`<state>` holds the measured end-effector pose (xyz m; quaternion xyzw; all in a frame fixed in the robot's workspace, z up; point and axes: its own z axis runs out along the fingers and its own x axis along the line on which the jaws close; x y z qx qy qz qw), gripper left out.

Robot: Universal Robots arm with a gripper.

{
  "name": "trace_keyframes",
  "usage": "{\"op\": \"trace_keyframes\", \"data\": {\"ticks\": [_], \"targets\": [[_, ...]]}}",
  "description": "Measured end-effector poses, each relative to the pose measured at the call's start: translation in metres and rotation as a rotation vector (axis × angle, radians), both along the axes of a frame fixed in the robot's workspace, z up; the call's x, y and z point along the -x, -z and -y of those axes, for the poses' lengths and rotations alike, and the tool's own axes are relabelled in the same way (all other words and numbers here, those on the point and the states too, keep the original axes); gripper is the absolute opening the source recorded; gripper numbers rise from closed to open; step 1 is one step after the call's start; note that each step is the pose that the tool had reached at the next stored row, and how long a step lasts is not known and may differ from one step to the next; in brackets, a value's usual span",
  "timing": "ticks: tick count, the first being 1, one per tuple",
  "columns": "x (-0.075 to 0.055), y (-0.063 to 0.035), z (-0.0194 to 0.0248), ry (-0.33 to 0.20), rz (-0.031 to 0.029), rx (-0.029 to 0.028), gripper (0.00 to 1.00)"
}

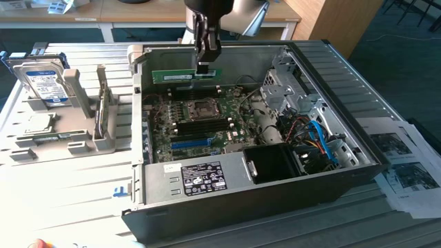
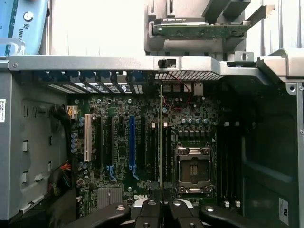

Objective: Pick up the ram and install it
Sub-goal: 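Pick up the ram and move it above insertion slot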

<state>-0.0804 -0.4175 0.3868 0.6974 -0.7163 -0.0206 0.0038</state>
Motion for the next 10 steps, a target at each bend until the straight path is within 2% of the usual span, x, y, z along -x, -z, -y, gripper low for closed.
{"op": "trace_keyframes", "data": {"ticks": [3, 10], "targets": [[-0.001, 0.0001, -0.0001, 0.0, 0.0, 0.0, 0.12], [-0.02, 0.0, -0.0001, 0.0, 0.0001, 0.0, 0.12]]}}
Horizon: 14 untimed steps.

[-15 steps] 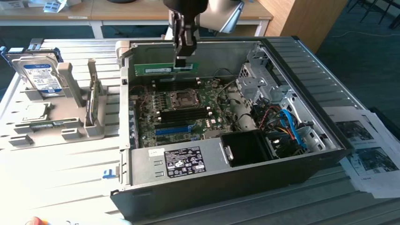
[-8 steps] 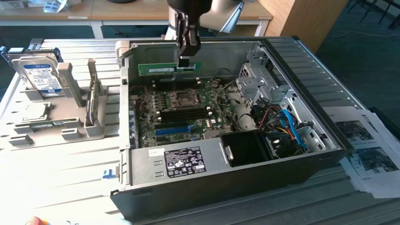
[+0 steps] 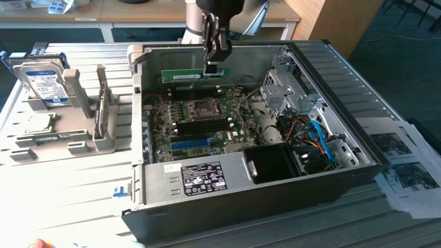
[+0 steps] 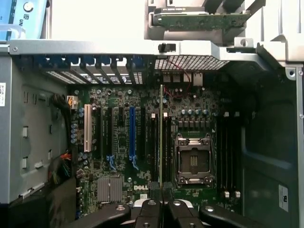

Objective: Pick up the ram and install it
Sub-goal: 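Pick up the ram and move it above insertion slot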

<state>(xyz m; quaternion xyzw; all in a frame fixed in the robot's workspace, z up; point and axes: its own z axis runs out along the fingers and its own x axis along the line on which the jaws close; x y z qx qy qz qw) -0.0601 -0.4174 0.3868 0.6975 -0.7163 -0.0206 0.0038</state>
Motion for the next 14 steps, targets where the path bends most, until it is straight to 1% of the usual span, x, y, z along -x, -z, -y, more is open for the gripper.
{"op": "trace_keyframes", "data": {"ticks": [1, 6, 14], "targets": [[-0.0016, 0.0, 0.0, 0.0, 0.0, 0.0001, 0.12], [-0.0018, 0.0001, 0.0, 0.0, 0.0, -0.0002, 0.12], [-0.002, 0.0038, 0.0, 0.0, 0.0, -0.0001, 0.12]]}}
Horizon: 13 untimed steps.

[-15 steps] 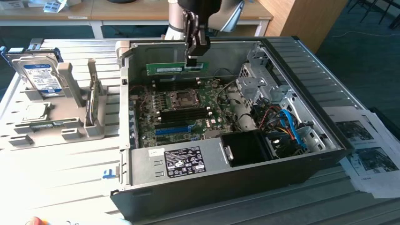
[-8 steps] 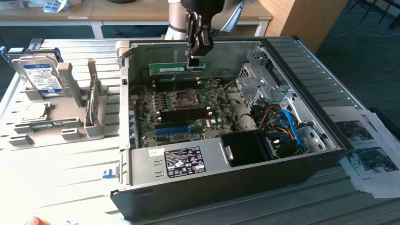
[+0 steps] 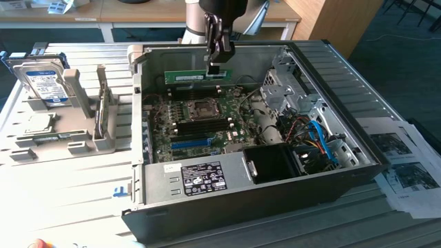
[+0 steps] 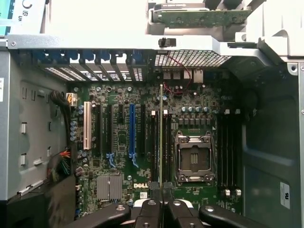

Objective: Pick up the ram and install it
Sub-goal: 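Pick up the ram and move it above insertion slot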

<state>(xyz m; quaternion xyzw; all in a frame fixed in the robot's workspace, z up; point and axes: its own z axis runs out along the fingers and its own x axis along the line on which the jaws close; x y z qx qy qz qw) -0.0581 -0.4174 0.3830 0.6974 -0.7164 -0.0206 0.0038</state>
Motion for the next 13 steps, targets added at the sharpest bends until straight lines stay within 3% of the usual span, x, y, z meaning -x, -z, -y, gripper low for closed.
{"op": "trace_keyframes", "data": {"ticks": [13], "targets": [[0.0, 0.0052, -0.0013, 0.0, 0.0003, -0.0003, 0.12]]}}
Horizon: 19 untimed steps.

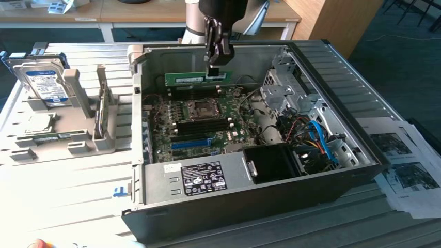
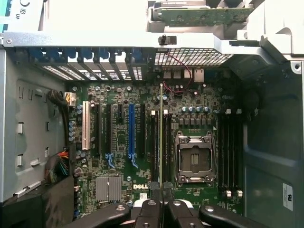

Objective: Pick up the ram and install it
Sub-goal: 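Pick up the ram and move it above insertion slot, then insert the ram into the slot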

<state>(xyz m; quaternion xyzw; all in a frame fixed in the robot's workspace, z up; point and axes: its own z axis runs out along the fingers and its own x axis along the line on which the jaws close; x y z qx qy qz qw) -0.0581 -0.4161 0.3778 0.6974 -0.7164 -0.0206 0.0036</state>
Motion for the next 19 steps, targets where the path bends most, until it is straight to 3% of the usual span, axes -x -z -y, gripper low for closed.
{"op": "trace_keyframes", "data": {"ticks": [9, 19], "targets": [[0.0, 0.0037, -0.0084, 0.0, -0.0002, 0.0003, 0.12], [0.0, 0.0051, -0.0085, 0.0, -0.0002, 0.0002, 0.12]]}}
